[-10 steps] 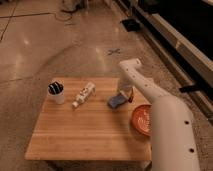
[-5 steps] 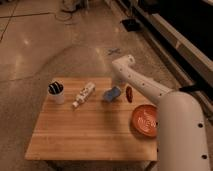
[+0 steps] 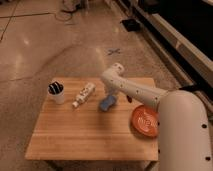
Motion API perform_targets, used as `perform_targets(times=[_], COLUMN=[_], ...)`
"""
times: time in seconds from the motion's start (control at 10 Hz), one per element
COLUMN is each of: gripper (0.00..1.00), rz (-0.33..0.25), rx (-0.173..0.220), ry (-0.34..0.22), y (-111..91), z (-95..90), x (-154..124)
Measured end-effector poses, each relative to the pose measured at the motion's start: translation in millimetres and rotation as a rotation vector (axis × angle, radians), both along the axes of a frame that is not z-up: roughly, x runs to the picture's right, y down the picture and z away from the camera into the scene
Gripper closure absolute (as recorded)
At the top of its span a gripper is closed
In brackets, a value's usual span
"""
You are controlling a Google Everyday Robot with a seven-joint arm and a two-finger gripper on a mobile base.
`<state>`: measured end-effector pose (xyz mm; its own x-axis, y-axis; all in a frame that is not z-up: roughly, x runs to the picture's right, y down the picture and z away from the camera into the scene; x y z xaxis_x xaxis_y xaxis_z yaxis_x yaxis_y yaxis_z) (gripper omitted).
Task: Wipe the white sponge on the table
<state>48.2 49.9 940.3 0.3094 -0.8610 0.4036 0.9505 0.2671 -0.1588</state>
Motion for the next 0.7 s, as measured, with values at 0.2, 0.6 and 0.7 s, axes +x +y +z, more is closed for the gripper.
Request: perform_targets(times=[0.2, 0.6, 0.7], gripper=[1.00, 1.00, 1.00], rz=[0.003, 0.080, 0.082], rx=[-0.009, -0.004, 0.002], ry=[0.035, 0.094, 0.094], y=[8, -8, -17], z=[0.5, 6.8, 9.4], x=[22, 55, 49])
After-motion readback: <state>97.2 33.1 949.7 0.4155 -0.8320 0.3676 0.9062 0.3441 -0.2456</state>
